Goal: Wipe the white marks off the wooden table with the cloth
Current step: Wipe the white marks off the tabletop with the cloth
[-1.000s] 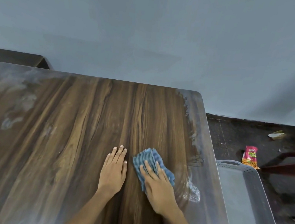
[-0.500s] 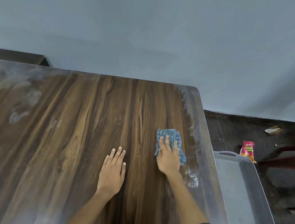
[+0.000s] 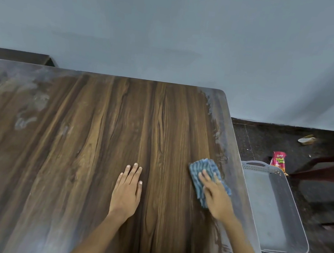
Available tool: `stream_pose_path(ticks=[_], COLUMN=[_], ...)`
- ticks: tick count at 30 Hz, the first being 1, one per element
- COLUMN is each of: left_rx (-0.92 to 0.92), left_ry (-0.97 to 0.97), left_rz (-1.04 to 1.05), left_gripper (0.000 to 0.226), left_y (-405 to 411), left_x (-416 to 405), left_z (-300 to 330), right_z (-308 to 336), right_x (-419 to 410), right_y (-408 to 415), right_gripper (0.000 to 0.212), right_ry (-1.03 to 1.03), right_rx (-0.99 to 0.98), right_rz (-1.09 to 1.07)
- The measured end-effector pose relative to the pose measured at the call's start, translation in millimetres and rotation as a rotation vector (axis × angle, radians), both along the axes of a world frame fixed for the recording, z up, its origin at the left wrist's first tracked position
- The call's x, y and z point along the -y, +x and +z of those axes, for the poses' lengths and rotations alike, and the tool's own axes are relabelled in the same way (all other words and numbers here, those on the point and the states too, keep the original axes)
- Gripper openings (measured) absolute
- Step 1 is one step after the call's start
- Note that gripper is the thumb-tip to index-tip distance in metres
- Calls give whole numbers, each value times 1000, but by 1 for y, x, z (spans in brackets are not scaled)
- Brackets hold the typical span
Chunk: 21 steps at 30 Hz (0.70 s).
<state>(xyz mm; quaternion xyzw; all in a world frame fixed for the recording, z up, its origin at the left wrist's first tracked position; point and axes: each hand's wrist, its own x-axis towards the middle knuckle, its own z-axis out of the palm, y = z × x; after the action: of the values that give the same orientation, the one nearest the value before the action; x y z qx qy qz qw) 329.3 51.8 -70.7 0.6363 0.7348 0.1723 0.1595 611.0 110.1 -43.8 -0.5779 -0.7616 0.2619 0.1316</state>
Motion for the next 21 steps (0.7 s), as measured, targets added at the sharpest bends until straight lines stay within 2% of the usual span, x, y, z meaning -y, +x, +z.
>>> stream_pose_path(ticks=[3,5,7,11,16,18,21], left_rx=[5,10,7,0,-39,-33,-12], left_ry=[-4,-7,-13,-11,12,16,5], left_rz=[5,2,-6,-17,-7,-9,-22], left_gripper=[47,47,47,48,47,46,47], left_y=[1,1,0,-1,-1,-1,-2], left_x=[2,4,7,10,10,10,12], left_z=[1,1,1,-1,-5,-6,-4], right_z=[2,1,1,-1,-6,-5,0], right_x=[-32,-42,-38,4,74,83,72], right_y=[-24,-51,-79,-113,-76,-47,-14], right_gripper=[47,49,51,51,50,49,48], right_ry=[-76,-107,-119,-58,-25,-30,-7], right_rx=[-7,24,48,111,120,106,45], right_rz=[-239,-326,-273,-5,258,279,159])
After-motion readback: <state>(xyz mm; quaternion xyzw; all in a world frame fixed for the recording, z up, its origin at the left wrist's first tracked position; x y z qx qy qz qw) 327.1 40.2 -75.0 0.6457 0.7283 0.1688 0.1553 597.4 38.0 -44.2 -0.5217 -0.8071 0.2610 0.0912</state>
